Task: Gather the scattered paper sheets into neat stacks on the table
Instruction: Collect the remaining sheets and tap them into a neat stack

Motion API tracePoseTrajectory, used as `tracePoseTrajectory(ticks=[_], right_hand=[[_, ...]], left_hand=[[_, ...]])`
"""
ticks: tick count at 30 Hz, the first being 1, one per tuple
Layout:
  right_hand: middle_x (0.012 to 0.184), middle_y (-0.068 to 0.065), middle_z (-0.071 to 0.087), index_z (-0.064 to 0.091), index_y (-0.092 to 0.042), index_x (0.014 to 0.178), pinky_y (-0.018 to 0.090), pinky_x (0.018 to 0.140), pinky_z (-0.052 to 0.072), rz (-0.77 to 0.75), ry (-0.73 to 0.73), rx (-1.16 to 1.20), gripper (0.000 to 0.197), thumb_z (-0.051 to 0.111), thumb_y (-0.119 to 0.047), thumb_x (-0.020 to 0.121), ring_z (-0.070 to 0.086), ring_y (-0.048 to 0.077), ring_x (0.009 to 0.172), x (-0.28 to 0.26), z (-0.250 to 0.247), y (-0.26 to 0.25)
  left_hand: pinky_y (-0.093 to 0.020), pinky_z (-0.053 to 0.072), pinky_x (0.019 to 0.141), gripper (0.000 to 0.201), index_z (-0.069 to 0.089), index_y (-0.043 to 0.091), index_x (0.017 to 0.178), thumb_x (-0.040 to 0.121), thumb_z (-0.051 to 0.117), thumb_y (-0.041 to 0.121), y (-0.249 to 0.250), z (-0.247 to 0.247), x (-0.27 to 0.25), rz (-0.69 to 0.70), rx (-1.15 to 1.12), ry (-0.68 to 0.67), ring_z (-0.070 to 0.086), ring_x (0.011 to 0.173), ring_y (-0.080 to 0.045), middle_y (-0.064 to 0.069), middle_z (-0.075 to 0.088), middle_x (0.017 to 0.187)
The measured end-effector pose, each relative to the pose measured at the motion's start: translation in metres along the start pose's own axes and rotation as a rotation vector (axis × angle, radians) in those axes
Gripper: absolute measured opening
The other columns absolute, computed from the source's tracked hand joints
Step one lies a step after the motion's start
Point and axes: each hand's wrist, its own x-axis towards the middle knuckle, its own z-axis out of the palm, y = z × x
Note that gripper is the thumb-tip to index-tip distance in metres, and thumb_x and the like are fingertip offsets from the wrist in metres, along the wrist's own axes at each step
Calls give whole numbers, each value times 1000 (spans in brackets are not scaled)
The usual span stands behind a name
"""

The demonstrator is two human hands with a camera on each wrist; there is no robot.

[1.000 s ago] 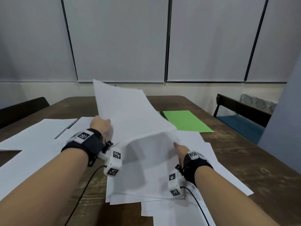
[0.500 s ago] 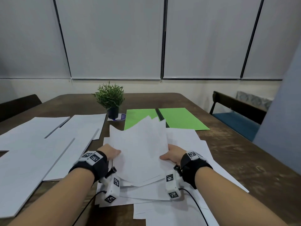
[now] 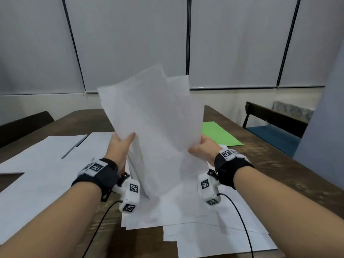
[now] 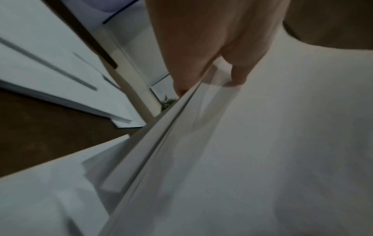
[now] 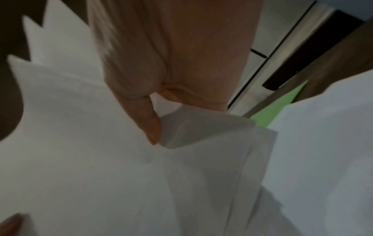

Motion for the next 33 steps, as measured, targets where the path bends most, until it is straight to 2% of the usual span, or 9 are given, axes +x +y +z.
tracePoseTrajectory(ticks=[2,5,10,13,15,18,22,29,33], right_hand=[[103,11,70,64,-10,105,40,88,53,-49,37,13,41,73,4,67,67,25,91,6,5,-20],[115,7,68,52,-10,124,38,91,53,-127,88,87,59,79,-1,72,67,21,103,14,13,-45],[121,4,63,39,-15,132,35,95,49,-109,66,92,71,80,-7,74,63,18,109,14,23,-56],[122,9,62,38,-12,130,37,99,48,-71,129,65,69,79,-3,74,62,20,107,12,30,-41],[118,11,64,44,-11,123,39,98,49,-69,194,82,60,78,-1,74,63,22,103,11,35,-34],[102,8,68,51,-10,114,38,87,55,-131,273,180,44,72,3,78,67,22,88,12,36,-38],[109,10,68,50,-7,121,38,87,55,-135,269,224,52,76,0,76,68,24,94,16,32,-36],[112,9,70,58,-8,121,47,97,50,28,184,170,48,77,-15,77,67,25,102,10,41,15],[103,5,70,61,-11,111,34,88,54,-24,218,101,26,67,-4,87,67,21,92,7,38,11]], left_hand=[[-35,47,97,42,47,11,128,91,63,18,20,10,-5,145,4,48,61,113,-20,-4,63,122],[-34,48,95,42,49,22,122,86,69,28,45,21,-11,280,7,53,62,111,-13,3,64,119],[-12,44,88,40,39,23,115,88,68,27,53,27,-22,354,186,57,55,92,19,20,56,105],[-32,49,92,39,36,17,118,90,64,25,39,23,-22,273,217,51,60,102,-8,8,58,109],[-34,49,91,27,38,16,116,96,55,21,32,24,-24,249,241,63,60,104,-18,5,58,106],[-26,47,83,12,43,17,109,99,48,23,38,29,-26,298,159,99,61,95,-8,11,60,99],[-22,48,83,29,45,19,113,95,52,40,41,28,-25,287,92,87,60,97,-3,9,61,110],[-40,49,95,30,45,16,120,94,58,25,-5,19,-35,95,224,78,61,105,-18,1,62,112],[-36,49,93,32,45,14,124,95,56,21,-3,24,-38,96,230,103,61,105,-18,0,61,114]])
